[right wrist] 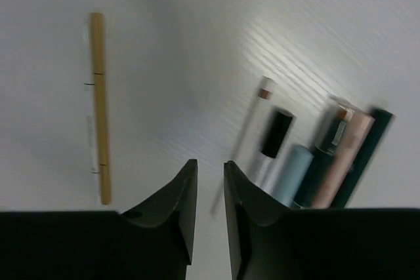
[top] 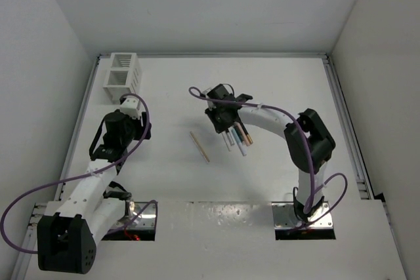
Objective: Organize the makeup
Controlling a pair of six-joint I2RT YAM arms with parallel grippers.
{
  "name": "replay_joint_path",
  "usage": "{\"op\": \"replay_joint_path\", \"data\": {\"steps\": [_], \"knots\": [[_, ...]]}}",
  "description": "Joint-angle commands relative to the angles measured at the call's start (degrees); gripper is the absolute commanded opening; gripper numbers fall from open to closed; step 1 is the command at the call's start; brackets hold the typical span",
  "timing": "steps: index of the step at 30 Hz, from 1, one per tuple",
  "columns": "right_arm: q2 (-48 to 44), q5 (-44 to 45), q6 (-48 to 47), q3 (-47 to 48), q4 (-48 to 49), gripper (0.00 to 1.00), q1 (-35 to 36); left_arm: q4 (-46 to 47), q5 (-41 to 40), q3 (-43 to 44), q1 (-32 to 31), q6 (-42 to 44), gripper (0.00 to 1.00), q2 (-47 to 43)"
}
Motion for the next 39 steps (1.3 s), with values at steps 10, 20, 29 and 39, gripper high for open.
{"op": "replay_joint_path", "data": {"steps": [10, 20, 29, 39], "knots": [[-6.25, -0.33, 1.01, -3.8, -8.44, 0.16, -17.72, 2.73, 1.02, -0.72, 0.54, -1.31, 0.7, 0.32], [-1.59, -7.2, -1.02, -1.95, -8.7, 0.2, -20.12, 2.2, 1.55, -0.72, 0.54, -1.31, 0.7, 0.32], [1.14, -8.09, -0.58, -2.57, -8.97, 0.21, -19.94, 2.2, 1.55, -0.72, 0.54, -0.78, 0.7, 0.85], [4.3, -6.06, -0.76, -2.92, -9.31, 0.21, -19.68, 2.2, 1.55, -0.72, 0.54, -0.78, 0.71, 1.38]]}}
